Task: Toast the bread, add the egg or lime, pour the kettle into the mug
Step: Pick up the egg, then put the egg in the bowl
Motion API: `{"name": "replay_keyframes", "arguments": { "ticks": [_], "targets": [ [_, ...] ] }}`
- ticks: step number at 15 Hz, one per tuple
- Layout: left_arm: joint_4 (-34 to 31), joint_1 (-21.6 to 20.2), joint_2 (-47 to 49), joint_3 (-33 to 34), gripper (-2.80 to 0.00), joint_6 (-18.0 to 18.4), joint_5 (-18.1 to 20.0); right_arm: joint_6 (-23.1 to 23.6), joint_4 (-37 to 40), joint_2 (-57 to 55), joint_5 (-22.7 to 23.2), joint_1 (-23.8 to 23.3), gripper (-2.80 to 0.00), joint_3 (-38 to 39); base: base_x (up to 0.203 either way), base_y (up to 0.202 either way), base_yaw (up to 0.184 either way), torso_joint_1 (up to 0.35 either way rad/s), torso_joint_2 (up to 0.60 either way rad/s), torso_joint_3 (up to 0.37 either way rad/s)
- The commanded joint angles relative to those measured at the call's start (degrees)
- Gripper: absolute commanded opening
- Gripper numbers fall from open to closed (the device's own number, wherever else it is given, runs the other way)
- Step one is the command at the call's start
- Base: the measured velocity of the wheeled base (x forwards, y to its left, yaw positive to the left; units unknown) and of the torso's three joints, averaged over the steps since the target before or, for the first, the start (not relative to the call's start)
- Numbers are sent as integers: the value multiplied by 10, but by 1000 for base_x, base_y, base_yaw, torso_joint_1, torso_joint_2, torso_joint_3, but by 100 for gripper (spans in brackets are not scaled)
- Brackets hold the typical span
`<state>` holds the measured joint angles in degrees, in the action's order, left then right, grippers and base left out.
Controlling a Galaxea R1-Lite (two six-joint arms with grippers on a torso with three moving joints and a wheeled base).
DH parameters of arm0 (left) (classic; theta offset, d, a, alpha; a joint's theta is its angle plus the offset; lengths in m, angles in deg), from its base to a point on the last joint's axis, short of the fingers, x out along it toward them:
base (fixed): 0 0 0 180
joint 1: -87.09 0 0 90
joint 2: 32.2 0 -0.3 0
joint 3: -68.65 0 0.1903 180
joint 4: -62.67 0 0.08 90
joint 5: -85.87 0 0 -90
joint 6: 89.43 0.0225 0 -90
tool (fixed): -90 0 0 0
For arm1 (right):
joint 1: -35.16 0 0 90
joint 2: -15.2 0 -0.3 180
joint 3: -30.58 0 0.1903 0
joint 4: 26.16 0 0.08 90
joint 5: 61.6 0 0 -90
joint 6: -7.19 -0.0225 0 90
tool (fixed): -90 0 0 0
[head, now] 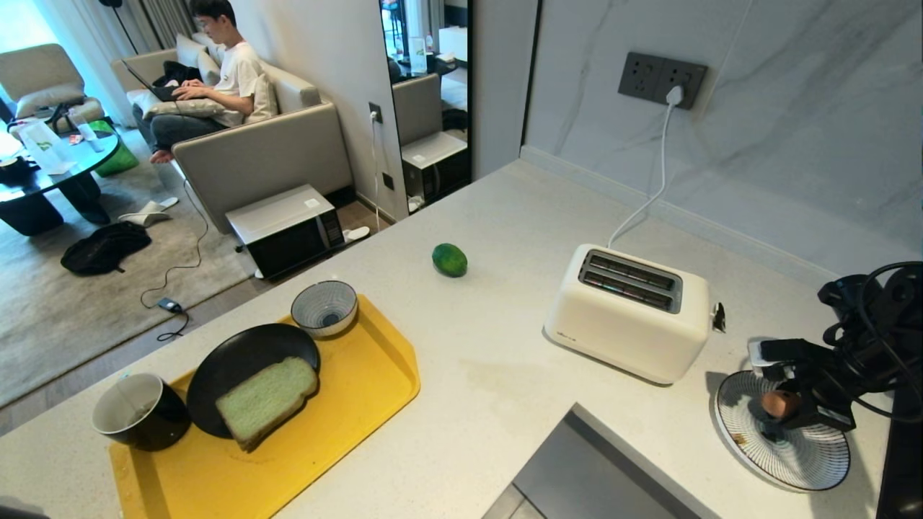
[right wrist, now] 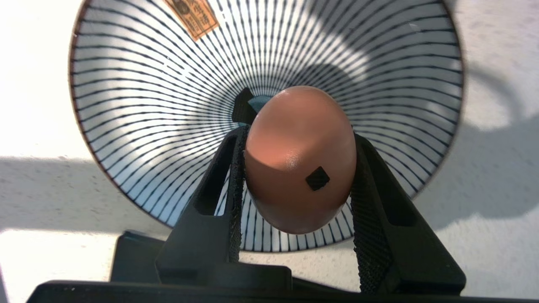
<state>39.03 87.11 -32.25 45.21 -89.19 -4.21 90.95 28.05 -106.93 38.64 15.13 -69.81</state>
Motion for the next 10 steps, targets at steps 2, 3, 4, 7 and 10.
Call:
{"name": "replay_keyframes", "arguments": {
  "ticks": [2,3,4,7,10],
  "targets": [
    [0,0,0,0,-280,0,0,-20,2,57,8,0,-280,17,0,0,0,0,0,0],
    [0,0,0,0,-280,0,0,-37,2,79,13,-1,-280,28,0,0,0,0,0,0],
    [0,0,0,1,-280,0,0,-55,2,104,16,-1,-280,41,0,0,0,0,0,0],
    [0,0,0,0,-280,0,0,-126,2,190,21,-2,-280,83,0,0,0,0,0,0],
    [0,0,0,0,-280,0,0,-223,1,293,42,-2,-280,135,0,0,0,0,0,0]
  ]
}}
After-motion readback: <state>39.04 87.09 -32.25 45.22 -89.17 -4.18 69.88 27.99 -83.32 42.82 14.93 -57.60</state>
